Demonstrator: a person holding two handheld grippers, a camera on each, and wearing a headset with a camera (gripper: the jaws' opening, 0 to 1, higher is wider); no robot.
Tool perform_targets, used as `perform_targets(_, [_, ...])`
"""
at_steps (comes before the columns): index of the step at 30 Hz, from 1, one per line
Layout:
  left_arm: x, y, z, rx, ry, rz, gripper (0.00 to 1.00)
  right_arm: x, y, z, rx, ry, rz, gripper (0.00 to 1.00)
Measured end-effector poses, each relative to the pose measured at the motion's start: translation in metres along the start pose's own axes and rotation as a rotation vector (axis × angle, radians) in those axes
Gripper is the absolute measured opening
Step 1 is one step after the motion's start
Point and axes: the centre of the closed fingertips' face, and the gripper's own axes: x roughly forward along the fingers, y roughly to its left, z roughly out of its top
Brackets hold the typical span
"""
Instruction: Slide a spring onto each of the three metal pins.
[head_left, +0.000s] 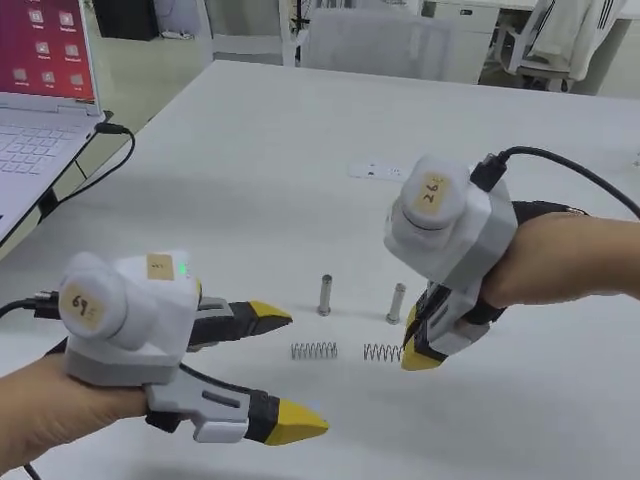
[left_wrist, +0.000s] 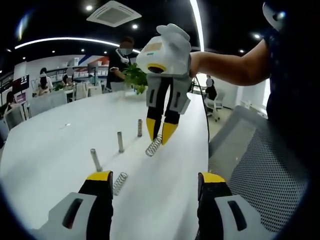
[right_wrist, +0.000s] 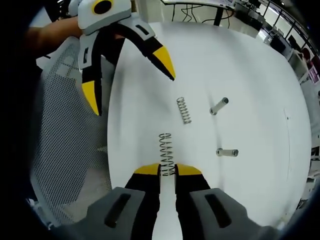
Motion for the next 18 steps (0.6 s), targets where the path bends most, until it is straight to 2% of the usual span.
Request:
perform_targets(10, [0.004,-0.002,0.007,0.029,0.001,-0.027,0.61,-0.013,0.007,0.003,-0.008,-0.011,-0.001,0.08])
perform_targets(18, [0.01,-0.005,0.009,0.046,0.008,-0.051,0.58,-0.017,0.011,0.006,-0.017,-0.017,0.004,0.08])
